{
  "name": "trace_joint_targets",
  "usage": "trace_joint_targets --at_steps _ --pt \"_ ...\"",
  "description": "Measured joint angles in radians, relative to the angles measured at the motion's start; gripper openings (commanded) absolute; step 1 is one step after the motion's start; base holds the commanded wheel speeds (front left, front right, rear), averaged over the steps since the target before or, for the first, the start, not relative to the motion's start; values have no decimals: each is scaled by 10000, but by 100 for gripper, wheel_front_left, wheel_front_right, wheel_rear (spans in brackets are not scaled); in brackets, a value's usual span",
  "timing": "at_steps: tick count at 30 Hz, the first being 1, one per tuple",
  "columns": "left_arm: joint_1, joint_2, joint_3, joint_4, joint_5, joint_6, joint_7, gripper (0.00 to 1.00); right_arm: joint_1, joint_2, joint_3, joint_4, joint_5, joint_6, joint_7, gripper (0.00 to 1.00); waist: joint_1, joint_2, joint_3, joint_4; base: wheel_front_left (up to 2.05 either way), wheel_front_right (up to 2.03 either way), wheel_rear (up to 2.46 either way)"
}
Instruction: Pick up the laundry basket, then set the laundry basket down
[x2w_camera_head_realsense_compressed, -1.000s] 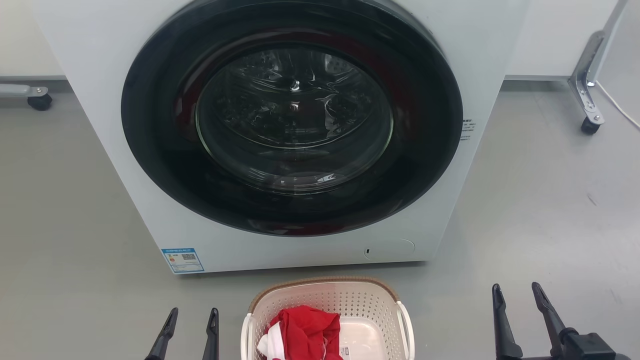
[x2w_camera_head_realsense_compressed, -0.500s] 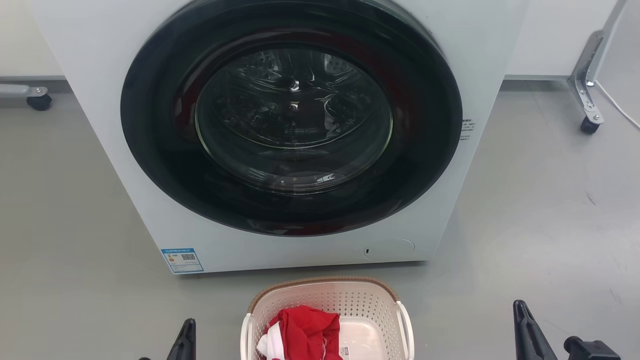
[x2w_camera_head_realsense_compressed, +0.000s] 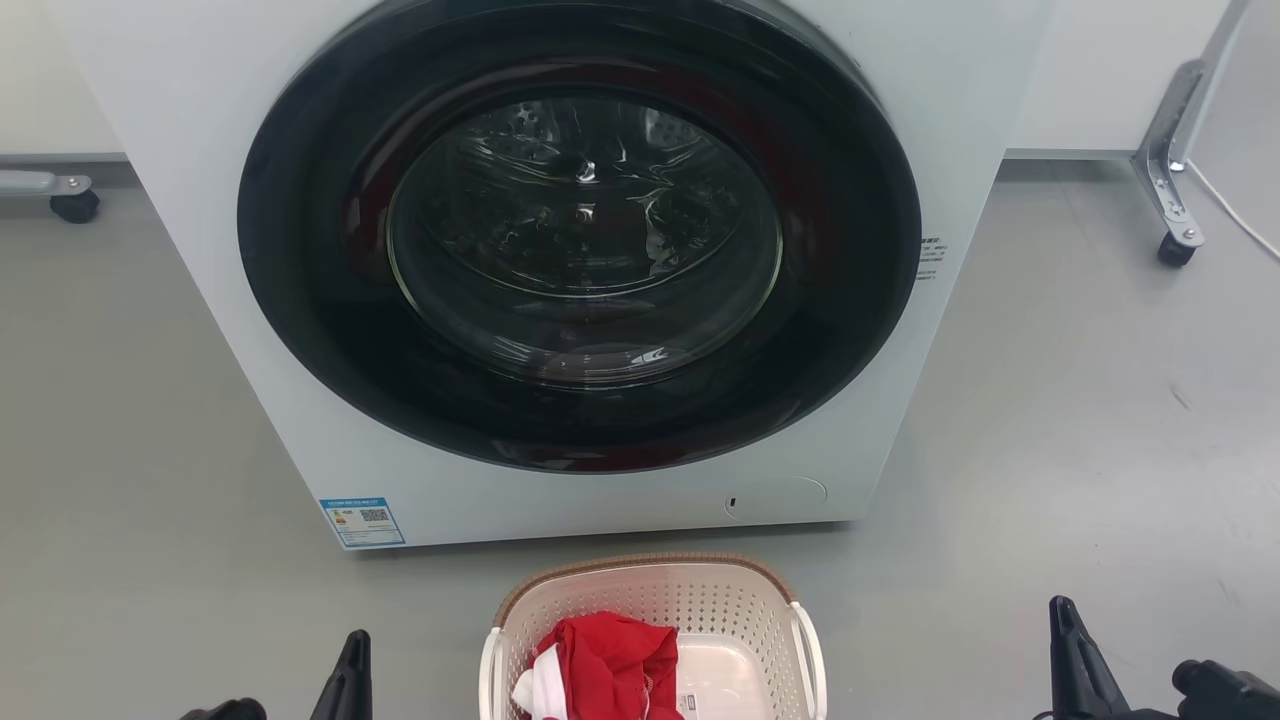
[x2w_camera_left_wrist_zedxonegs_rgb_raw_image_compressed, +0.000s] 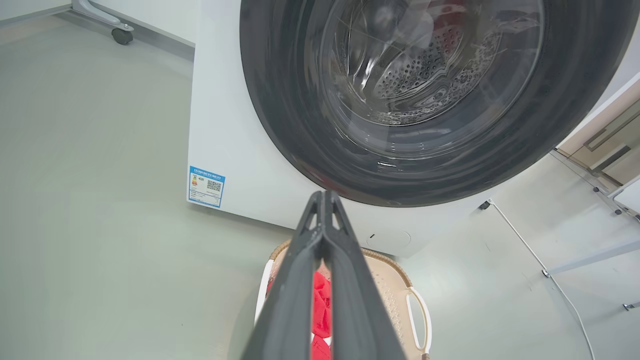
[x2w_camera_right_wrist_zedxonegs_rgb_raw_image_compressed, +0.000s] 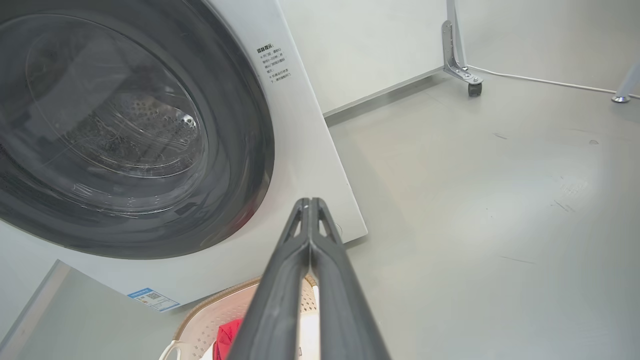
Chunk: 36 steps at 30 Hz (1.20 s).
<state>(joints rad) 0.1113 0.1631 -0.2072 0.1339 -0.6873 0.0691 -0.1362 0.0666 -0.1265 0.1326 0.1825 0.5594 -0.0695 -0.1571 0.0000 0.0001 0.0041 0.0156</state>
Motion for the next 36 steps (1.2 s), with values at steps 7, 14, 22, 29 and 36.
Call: trace_joint_targets --at_steps 7,14,22,29,36 --pt "-82 -81 221 151 -706 -176 213 0 -177 98 -226 113 857 173 251 0 0 0 -2 -13 0 0 0" --pt "-307 -176 500 261 -1530 -357 481 0 -281 155 -481 215 1833 343 518 0 0 0 -5 -28 0 0 0" --pt "-488 -334 823 474 -2564 -529 742 0 -413 255 -767 320 2945 523 796 0 0 0 -7 -45 0 0 0" --pt "-703 -416 1118 581 -3375 -708 999 0 -589 316 -1020 460 3963 711 1053 0 0 0 -9 -61 0 0 0" --pt "-879 -535 1407 775 -4305 -882 1221 0 -764 416 -1277 543 4909 890 1315 0 0 0 -12 -75 0 0 0"
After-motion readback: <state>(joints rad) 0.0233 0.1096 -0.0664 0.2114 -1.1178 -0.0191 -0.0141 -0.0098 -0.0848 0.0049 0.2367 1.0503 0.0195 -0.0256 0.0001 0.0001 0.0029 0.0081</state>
